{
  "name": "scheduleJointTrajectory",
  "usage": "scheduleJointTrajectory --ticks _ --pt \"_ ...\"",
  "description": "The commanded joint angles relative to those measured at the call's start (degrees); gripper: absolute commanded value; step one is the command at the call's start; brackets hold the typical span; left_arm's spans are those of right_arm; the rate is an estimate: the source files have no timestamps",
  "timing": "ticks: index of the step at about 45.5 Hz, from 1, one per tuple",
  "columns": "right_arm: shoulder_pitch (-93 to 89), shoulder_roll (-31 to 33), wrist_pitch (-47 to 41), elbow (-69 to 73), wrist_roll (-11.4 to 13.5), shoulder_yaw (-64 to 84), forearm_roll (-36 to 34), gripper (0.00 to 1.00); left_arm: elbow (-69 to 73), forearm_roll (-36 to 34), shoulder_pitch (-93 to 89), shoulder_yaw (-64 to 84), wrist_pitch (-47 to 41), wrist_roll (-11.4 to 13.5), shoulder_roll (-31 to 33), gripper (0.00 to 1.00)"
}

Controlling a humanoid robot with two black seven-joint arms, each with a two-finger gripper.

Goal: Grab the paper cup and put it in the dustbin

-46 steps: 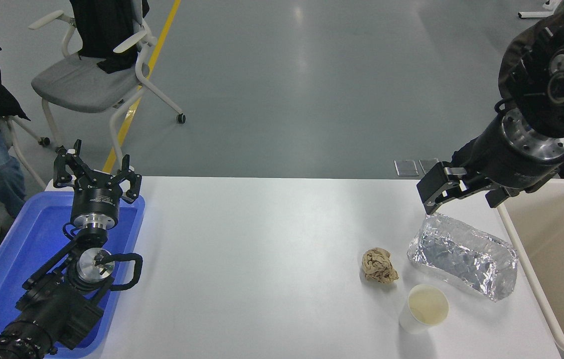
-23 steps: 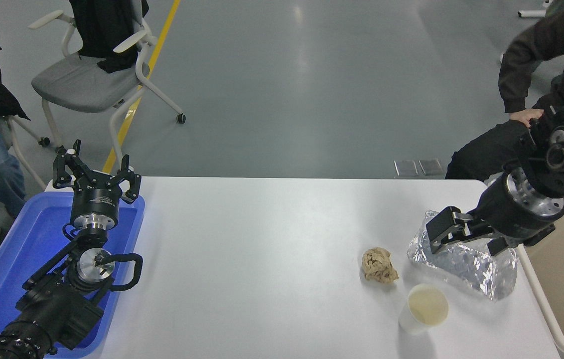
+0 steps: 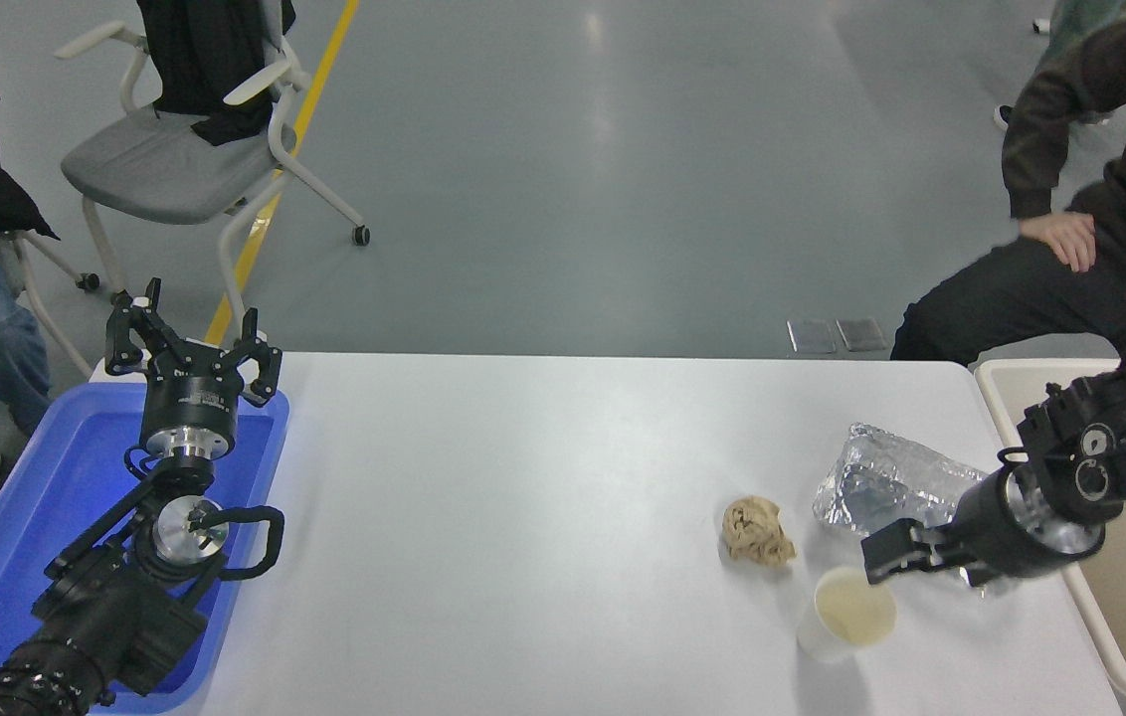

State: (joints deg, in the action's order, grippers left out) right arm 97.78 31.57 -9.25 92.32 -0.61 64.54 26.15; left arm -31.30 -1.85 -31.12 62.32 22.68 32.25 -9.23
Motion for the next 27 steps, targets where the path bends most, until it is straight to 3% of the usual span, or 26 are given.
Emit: scheduleJointTrajectory --ticks 1,8,12,15,19,25,27 --pt "-8.03 0.95 3.18 -3.37 0.0 -4.33 1.71 1.0 0.01 0.0 0.0 0.0 0.0 0.01 0.0 0.99" --pt "-14.09 0.08 3.89 -7.41 0.0 -8.28 2.24 0.99 0.01 0.0 0.0 0.0 0.0 -0.08 0.0 0.99" --pt "-16.21 -0.19 4.06 -8.74 -0.09 -8.91 3.65 0.93 0.01 0.0 0.0 0.0 0.0 -0.08 0.0 0.99" --pt "-17.18 -0.19 4.5 -9.09 -0.35 -8.99 3.82 0.76 0.01 0.0 0.0 0.0 0.0 -0.08 0.0 0.99" --pt "-17.62 -0.19 4.94 -9.09 -0.62 -9.08 3.82 0.41 0.01 0.0 0.0 0.0 0.0 0.01 0.0 0.99" --pt "-17.88 -0.1 4.86 -9.09 -0.62 -9.08 3.74 0.19 0.01 0.0 0.0 0.0 0.0 -0.08 0.0 0.99" --pt "-17.8 -0.01 4.86 -9.09 -0.62 -9.08 3.74 0.01 0.01 0.0 0.0 -0.09 0.0 -0.08 0.0 0.99"
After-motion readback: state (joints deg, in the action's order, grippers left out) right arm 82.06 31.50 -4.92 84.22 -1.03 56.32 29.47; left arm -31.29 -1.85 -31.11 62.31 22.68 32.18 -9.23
